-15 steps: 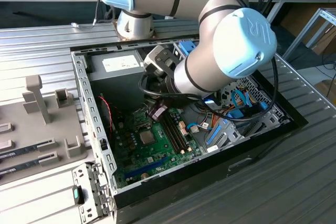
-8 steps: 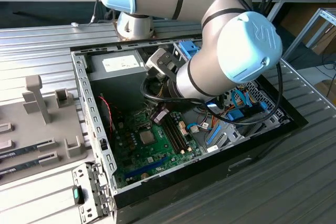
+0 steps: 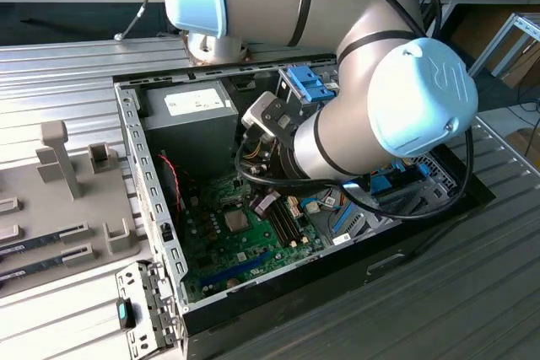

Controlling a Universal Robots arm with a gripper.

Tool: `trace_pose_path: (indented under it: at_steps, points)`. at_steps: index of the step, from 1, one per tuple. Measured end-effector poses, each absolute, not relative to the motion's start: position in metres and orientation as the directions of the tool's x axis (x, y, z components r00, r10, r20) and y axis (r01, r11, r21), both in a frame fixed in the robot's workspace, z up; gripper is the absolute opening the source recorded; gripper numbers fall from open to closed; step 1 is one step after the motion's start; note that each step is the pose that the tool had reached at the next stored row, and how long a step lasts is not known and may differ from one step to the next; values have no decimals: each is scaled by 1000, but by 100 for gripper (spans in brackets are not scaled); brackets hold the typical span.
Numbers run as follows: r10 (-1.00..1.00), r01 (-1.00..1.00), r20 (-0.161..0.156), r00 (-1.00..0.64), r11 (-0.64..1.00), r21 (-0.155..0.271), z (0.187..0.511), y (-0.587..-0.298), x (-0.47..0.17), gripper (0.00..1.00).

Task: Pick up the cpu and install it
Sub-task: 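Close the cpu cover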

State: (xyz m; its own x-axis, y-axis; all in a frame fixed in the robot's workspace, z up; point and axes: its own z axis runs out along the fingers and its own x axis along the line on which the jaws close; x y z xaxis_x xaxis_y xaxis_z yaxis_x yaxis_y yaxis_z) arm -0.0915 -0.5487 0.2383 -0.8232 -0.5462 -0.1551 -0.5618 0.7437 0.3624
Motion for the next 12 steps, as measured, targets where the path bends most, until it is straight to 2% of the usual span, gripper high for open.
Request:
trace_pose_path:
  at_steps: [8, 12]
  points:
    - [-545, -554, -141, -826, 742, 377, 237, -554, -72, 11]
    - [-545, -552, -137, -827, 742, 380, 237, -540, -67, 11]
